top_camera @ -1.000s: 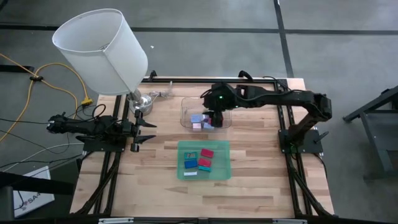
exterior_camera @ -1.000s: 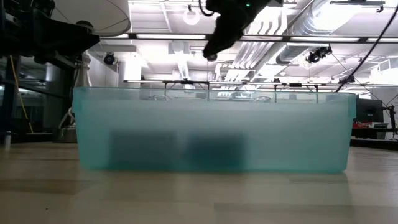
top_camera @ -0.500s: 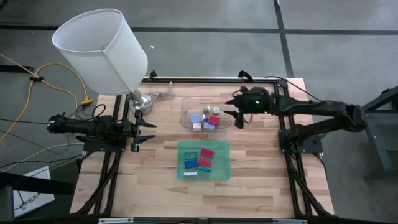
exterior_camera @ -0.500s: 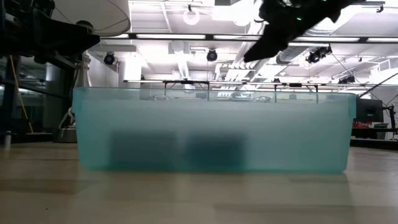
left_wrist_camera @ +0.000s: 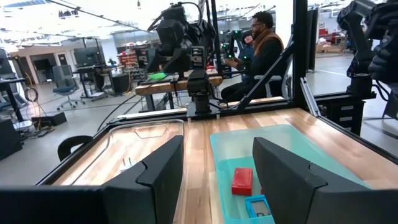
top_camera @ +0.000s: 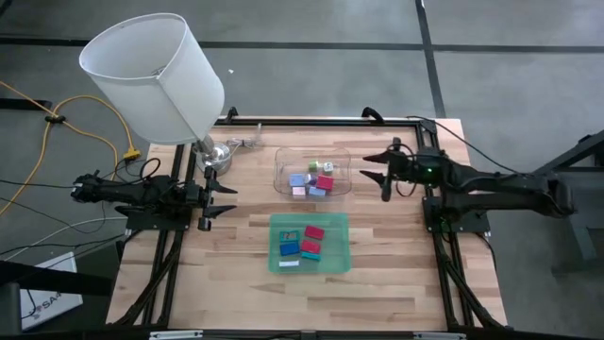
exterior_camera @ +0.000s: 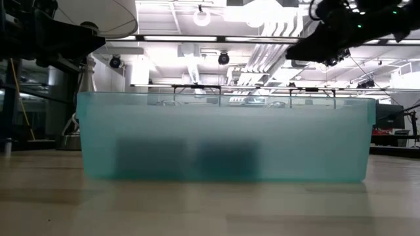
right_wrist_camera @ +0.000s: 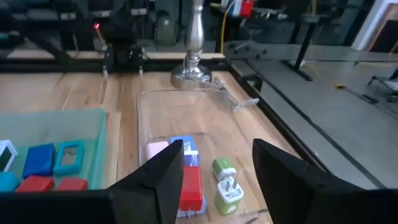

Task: Pick & Place Office items
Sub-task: Return to Home Position

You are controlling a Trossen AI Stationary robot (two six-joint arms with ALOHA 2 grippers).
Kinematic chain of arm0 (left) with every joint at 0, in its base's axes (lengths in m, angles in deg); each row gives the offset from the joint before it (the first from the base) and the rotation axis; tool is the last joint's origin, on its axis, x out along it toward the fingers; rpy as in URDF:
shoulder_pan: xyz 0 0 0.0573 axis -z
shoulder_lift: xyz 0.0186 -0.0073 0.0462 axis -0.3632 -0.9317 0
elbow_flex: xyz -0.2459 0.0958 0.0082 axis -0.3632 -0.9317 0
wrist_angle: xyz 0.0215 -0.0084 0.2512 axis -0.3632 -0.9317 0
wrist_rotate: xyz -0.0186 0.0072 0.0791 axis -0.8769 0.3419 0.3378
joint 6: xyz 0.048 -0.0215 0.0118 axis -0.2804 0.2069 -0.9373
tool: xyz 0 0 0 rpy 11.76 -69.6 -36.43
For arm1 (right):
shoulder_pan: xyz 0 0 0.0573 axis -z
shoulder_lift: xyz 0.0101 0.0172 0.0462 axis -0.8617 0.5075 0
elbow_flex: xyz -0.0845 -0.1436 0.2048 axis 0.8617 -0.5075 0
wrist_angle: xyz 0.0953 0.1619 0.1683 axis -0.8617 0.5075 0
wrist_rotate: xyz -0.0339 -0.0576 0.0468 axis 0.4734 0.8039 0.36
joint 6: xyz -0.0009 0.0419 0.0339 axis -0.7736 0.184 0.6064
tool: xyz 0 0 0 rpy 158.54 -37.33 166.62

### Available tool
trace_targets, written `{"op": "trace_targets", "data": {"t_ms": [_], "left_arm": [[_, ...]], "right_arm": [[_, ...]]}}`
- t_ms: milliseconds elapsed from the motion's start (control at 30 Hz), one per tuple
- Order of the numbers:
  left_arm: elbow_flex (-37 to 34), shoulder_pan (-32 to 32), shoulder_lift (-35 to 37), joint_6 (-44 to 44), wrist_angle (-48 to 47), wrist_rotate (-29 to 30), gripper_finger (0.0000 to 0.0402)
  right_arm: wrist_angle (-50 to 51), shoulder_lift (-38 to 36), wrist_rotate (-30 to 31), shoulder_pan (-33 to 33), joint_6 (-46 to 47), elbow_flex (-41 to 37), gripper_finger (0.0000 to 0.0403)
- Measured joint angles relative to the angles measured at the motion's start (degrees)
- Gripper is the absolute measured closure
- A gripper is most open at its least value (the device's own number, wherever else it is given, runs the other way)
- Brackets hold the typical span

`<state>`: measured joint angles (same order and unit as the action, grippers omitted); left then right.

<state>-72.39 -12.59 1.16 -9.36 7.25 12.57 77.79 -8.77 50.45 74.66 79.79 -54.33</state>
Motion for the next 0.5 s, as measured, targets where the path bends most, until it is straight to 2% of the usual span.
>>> {"op": "trace_targets", "data": {"t_ms": [500], "left_arm": [[0.0,0.0,0.0,0.0,0.0,0.0,0.0215]], "right_arm": [[-5.7,-20.7,-1.4,0.0,0.5,-14.1,0.0224]]}}
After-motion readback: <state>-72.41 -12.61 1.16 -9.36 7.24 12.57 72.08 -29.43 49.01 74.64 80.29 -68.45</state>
